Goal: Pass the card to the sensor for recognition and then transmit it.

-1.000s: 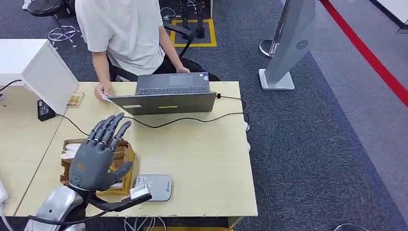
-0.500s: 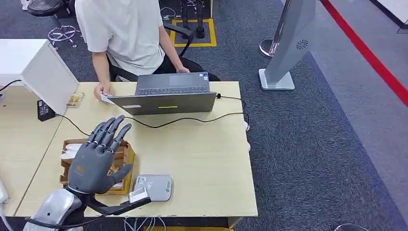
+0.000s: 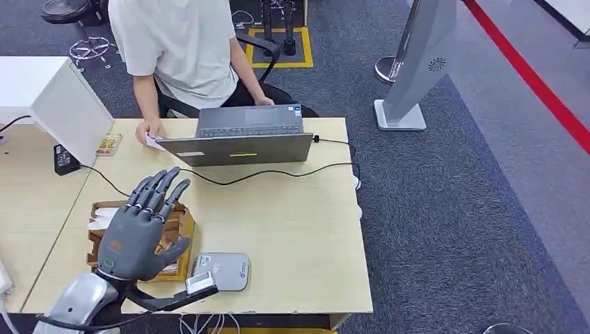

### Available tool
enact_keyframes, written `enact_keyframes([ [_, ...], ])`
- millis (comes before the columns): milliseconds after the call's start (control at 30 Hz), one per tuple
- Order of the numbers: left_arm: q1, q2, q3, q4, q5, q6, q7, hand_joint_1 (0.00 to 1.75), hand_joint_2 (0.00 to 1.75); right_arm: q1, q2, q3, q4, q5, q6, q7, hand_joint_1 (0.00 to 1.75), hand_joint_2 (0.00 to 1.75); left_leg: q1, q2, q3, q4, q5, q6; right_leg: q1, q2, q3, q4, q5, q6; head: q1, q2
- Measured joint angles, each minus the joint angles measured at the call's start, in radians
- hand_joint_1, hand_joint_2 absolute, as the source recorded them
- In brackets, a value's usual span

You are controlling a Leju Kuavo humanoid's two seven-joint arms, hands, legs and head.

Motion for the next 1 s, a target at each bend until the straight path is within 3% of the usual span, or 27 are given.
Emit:
enact_keyframes([
  [467,0.0,0.0,0.0,0.0,0.0,0.0,0.0,0.0,1.75,0.0,0.0,0.0,0.0,0.0,0.0,0.0,0.0,1.75,0.0,0.0,0.0,0.0,0.0,0.0,0.0,0.0,0.0,0.0,0.0,0.0,0.0,0.0],
  [533,0.04,-0.001,0.001,-0.003,0.064,-0.035,0.051,0.0,1.75,-0.001,0.0,-0.002,0.0,-0.01,-0.004,0.005,0.0,1.75,-0.001,0.0,0.001,-0.001,-0.001,-0.001,0.0,0.001,0.003,0.0,0.0,0.0,0.002,0.0],
  [567,0.11,-0.001,0.001,-0.017,0.116,-0.012,0.09,0.0,1.75,-0.003,0.0,-0.004,0.0,-0.015,-0.005,0.008,0.0,1.75,-0.001,0.004,0.007,-0.002,-0.006,-0.005,-0.001,0.006,0.004,0.0,-0.002,-0.002,0.003,0.0],
  [633,0.23,0.011,-0.013,-0.019,0.152,0.113,0.147,0.0,1.75,0.002,0.0,-0.009,0.0,-0.014,-0.004,0.011,0.0,1.75,-0.001,0.012,0.01,-0.001,-0.009,-0.002,-0.001,0.013,0.005,-0.001,-0.004,-0.001,-0.005,0.0],
  [700,0.28,0.042,-0.068,-0.015,0.211,0.187,0.189,0.0,1.75,0.005,0.0,-0.016,0.0,-0.008,-0.003,0.016,0.0,1.75,-0.001,0.006,0.008,-0.001,-0.009,-0.002,-0.001,0.007,0.004,-0.001,-0.006,0.001,-0.002,0.0],
  [1000,0.318,0.102,-0.152,-0.015,0.278,0.198,0.225,0.0,1.75,-0.002,0.0,-0.027,-0.003,0.005,-0.001,0.016,0.0,1.75,-0.001,0.001,0.009,-0.001,-0.009,-0.002,0.0,0.002,0.009,0.0,-0.009,-0.001,-0.002,0.0],
])
